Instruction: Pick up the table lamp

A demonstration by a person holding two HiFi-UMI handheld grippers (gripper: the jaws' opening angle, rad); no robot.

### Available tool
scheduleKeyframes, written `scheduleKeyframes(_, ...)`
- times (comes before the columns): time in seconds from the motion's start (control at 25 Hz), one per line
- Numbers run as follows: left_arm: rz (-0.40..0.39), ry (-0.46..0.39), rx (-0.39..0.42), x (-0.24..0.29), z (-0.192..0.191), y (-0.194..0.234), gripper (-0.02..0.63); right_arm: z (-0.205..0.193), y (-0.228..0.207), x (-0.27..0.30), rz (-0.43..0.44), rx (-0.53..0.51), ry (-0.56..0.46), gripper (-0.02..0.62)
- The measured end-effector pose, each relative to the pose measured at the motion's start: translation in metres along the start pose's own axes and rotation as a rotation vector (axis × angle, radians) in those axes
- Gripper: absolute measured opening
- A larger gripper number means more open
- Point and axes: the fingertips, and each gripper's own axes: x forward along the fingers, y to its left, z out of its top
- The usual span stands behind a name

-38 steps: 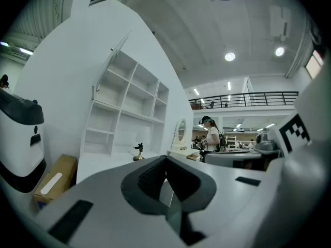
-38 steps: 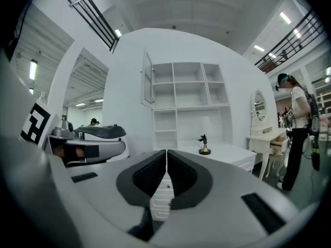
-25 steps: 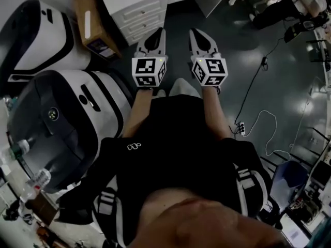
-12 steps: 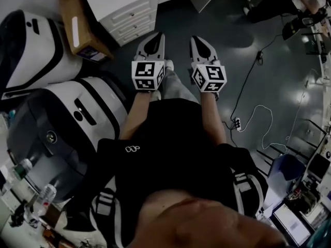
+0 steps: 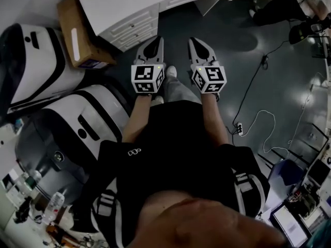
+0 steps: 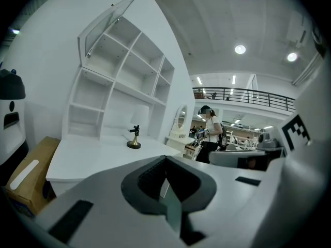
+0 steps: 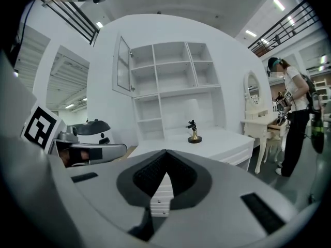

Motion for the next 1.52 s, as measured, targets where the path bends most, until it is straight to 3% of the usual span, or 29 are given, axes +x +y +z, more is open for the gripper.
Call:
scheduleKeyframes(0.36,0.062,0.001,0.004,0.059,0.024,0.013,0.011,0.025,-0.044,0.057,0.060,0.002,0.004,0.018)
scheduleKeyframes(0.6,0.101,0.012,0.051,0.091,0.042,0.018,0.011,0.041,-0.083,0.082,0.071,0.046,-0.026,0.018)
scheduleKeyframes(0.88,0.085,-0.003,0.080,0.130,0.055,0.004,0.011,0.062,-0.125,0.096,0.074,0.064,-0.072,0.020)
scheduleKeyframes(1.2,0.100,0.015,0.101,0.146,0.060,-0.001,0.011,0.066,-0.133,0.112,0.125,0.082,-0.074,0.018)
scheduleKeyframes(1.52,0.174,0.031,0.067,0.158,0.053,0.048,0.011,0.050,-0.116,0.154,0.182,0.069,-0.033,0.020)
